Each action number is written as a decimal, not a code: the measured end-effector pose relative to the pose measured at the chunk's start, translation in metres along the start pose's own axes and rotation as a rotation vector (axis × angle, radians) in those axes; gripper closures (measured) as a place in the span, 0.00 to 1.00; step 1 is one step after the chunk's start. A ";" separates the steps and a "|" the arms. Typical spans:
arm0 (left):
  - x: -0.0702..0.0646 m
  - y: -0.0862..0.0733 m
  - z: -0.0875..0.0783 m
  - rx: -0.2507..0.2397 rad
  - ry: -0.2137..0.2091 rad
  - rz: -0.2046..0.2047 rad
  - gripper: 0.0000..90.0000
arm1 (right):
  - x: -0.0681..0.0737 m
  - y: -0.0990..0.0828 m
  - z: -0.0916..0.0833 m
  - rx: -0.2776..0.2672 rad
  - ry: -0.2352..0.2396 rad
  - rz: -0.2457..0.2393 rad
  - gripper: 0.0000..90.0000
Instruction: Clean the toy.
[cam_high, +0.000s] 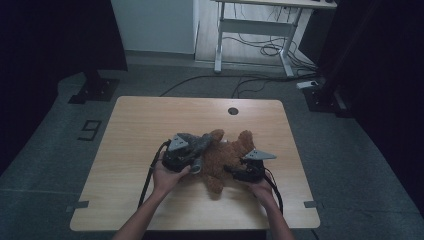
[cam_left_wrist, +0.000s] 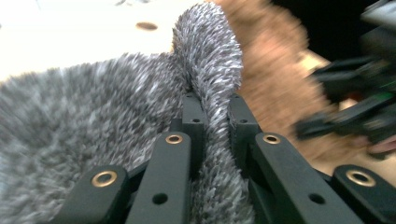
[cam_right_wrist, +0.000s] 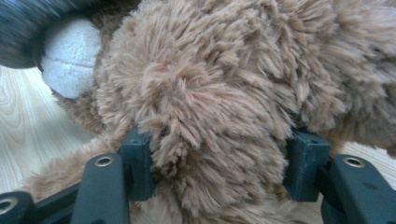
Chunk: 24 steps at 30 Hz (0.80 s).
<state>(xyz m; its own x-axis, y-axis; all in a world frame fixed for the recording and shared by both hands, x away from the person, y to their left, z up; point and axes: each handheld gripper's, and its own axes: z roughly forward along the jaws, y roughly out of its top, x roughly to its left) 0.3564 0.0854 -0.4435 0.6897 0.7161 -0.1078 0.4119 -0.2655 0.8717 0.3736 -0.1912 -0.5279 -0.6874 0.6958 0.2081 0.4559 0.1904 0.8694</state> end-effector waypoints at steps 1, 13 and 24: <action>-0.008 0.005 0.002 -0.009 -0.011 0.025 0.90 | 0.000 0.000 0.000 -0.003 -0.001 0.000 0.44; -0.046 0.020 0.081 0.130 -0.034 0.097 0.89 | -0.001 -0.003 0.000 -0.007 -0.012 0.017 0.47; -0.021 0.007 0.055 0.108 0.021 0.073 0.89 | 0.000 -0.005 -0.001 -0.023 -0.016 0.017 0.50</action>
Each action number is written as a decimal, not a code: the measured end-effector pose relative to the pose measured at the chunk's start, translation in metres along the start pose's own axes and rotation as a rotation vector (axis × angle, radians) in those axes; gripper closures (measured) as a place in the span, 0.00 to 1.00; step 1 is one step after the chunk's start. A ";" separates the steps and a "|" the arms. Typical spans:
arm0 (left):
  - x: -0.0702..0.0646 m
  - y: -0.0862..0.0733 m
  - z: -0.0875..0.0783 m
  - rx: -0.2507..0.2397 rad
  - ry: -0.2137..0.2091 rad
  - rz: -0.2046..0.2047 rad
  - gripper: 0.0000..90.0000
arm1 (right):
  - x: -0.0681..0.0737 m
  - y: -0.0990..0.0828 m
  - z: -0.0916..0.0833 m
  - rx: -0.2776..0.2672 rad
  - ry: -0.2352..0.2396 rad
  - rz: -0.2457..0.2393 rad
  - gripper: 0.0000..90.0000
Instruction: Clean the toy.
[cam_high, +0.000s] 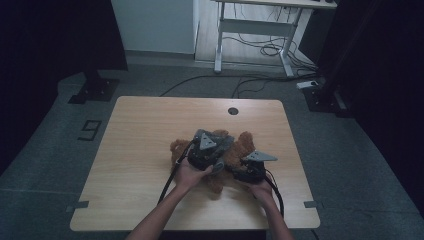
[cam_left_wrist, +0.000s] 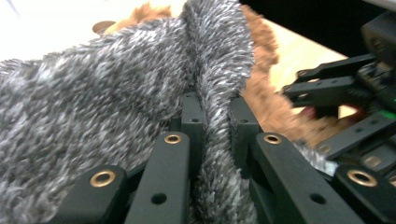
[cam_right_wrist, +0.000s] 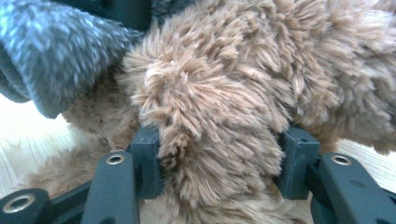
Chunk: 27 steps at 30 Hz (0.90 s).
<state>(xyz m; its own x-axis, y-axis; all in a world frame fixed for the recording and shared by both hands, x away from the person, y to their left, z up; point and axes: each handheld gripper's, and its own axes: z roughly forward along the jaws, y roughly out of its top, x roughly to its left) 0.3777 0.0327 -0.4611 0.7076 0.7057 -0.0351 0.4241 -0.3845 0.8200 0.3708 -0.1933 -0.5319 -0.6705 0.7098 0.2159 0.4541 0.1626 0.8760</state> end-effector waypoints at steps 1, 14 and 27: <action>0.002 -0.001 -0.002 0.004 0.011 0.001 0.89 | 0.000 0.000 0.000 0.000 0.000 0.000 0.50; 0.028 -0.018 -0.029 -0.005 0.062 -0.042 0.89 | 0.002 -0.002 -0.001 -0.001 0.010 -0.015 0.50; 0.086 -0.057 -0.066 -0.010 0.187 -0.163 0.89 | 0.001 -0.003 -0.001 -0.008 0.014 -0.004 0.50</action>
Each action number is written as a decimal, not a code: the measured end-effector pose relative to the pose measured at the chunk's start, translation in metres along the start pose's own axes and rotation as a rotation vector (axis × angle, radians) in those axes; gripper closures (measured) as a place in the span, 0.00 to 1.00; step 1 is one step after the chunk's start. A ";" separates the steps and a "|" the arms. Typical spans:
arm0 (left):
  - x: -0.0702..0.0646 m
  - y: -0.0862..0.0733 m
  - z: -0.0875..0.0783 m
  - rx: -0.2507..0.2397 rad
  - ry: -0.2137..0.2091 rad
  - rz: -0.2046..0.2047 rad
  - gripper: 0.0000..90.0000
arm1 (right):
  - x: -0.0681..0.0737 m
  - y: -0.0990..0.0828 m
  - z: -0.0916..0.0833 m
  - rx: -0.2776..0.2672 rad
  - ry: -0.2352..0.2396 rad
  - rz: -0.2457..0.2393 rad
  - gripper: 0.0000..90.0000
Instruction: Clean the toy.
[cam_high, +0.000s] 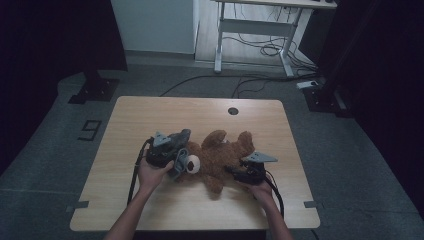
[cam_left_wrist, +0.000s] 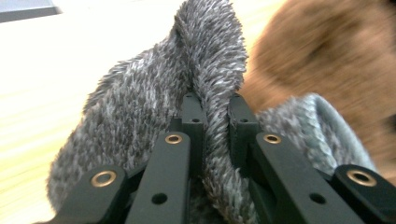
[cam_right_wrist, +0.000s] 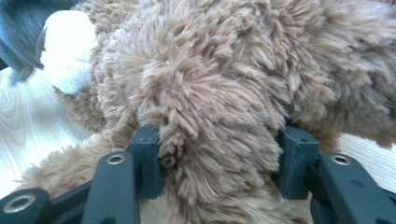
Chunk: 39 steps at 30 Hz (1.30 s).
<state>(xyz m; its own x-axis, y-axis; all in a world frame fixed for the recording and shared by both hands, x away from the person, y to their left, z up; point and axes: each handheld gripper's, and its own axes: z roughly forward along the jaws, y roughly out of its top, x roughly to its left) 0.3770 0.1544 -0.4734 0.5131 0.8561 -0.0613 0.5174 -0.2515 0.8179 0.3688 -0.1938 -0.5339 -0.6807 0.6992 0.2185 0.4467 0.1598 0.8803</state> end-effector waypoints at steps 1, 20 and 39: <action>0.005 -0.005 0.001 0.010 0.006 -0.010 0.89 | 0.000 0.000 0.000 0.001 0.001 0.001 0.50; -0.027 0.041 -0.026 -0.089 -0.086 0.048 0.89 | -0.002 0.000 0.000 -0.002 -0.001 0.011 0.51; -0.047 0.044 0.037 0.083 -0.119 0.036 0.89 | 0.001 0.001 0.000 0.006 -0.007 -0.005 0.51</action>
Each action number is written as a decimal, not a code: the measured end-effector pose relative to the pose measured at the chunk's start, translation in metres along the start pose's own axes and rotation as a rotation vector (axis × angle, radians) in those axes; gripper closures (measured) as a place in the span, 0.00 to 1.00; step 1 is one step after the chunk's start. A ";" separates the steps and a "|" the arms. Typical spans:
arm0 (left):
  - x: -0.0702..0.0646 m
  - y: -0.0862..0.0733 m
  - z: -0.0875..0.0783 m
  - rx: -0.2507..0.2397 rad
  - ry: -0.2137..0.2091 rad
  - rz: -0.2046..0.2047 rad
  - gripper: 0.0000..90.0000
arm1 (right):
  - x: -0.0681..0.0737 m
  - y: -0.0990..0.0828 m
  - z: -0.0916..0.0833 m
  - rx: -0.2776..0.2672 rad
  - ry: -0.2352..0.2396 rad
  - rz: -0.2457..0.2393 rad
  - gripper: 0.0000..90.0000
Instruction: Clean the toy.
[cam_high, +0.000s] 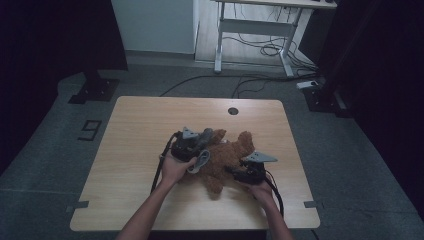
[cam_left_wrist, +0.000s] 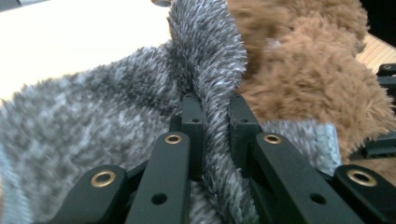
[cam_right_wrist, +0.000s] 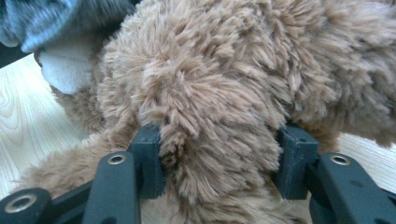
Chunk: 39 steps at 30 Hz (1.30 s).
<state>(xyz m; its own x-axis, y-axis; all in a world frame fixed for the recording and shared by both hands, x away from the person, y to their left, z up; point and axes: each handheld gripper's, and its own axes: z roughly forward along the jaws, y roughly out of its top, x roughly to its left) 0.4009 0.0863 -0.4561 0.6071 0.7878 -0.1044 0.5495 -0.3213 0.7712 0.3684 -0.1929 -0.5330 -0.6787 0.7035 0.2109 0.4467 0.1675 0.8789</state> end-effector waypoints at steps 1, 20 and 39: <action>0.004 -0.001 -0.003 -0.005 -0.002 -0.007 0.89 | 0.000 0.000 0.000 0.002 -0.001 -0.002 0.51; 0.050 -0.053 -0.030 -0.048 0.113 -0.100 0.90 | 0.001 0.000 0.000 0.002 -0.003 -0.001 0.51; 0.054 -0.058 -0.051 -0.081 0.083 -0.102 0.89 | -0.002 -0.001 0.000 -0.003 0.002 0.021 0.52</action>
<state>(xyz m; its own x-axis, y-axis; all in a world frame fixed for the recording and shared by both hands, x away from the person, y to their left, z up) 0.3724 0.1742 -0.4738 0.4993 0.8559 -0.1350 0.5558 -0.1969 0.8077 0.3698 -0.1945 -0.5341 -0.6699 0.7058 0.2303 0.4592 0.1503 0.8755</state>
